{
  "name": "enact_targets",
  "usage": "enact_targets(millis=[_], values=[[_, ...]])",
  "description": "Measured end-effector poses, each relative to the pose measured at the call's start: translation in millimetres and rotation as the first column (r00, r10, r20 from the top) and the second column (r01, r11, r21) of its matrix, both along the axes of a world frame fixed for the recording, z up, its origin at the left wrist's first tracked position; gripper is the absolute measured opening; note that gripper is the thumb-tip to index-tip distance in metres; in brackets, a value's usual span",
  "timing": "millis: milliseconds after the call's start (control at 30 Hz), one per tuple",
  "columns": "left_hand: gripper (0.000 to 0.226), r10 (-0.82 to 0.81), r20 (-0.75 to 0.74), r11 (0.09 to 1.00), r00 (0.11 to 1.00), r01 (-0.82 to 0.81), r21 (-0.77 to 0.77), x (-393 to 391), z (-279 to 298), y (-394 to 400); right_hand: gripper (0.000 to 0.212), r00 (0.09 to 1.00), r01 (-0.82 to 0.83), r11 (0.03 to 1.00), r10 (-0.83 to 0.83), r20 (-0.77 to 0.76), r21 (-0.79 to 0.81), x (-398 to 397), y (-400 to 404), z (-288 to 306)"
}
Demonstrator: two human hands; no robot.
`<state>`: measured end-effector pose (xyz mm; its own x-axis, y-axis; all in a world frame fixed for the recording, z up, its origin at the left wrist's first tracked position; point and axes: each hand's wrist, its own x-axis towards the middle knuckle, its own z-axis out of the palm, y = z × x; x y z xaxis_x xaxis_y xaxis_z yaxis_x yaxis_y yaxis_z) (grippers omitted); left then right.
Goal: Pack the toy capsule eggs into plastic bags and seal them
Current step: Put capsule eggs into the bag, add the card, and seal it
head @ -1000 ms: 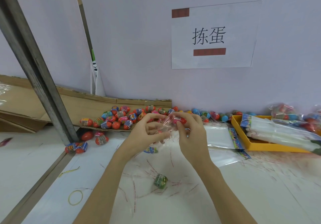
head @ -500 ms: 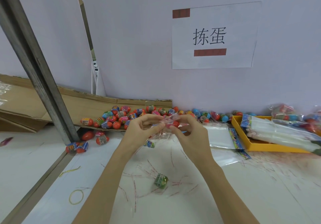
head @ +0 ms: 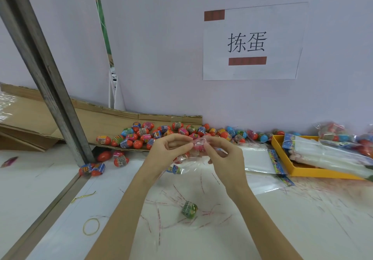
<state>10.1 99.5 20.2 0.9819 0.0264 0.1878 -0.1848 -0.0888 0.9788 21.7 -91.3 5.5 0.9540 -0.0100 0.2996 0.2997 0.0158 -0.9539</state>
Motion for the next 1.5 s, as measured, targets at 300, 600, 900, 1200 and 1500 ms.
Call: enact_targets(millis=[300, 600, 900, 1200, 1500], values=[[0.007, 0.134, -0.031, 0.988, 0.991, -0.135, -0.069, 0.2, -2.3, -3.8, 0.023, 0.98, 0.077, 0.979, -0.039, 0.197, -0.19, -4.8, 5.5, -1.6], [0.009, 0.158, 0.005, 0.986, 0.987, -0.158, 0.053, 0.1, -4.3, -7.6, 0.022, 0.985, -0.045, 0.977, 0.078, 0.152, -0.207, -3.7, 4.1, 1.3], [0.011, 0.161, -0.026, 0.986, 0.987, -0.163, -0.046, 0.4, -2.7, -1.0, 0.031, 0.948, -0.181, 0.906, 0.264, 0.179, -0.382, -5.3, 3.8, -0.3], [0.047, -0.088, -0.199, 0.991, 0.976, 0.106, 0.081, -1.5, 5.1, 4.7, 0.025, 0.975, 0.007, 0.931, 0.074, 0.208, -0.365, -1.7, 4.6, -0.3], [0.053, 0.024, -0.122, 1.0, 0.992, -0.022, 0.015, 2.5, -1.7, 7.1, 0.019, 0.991, -0.129, 0.979, 0.124, -0.041, -0.16, 3.0, -1.0, 1.3]])
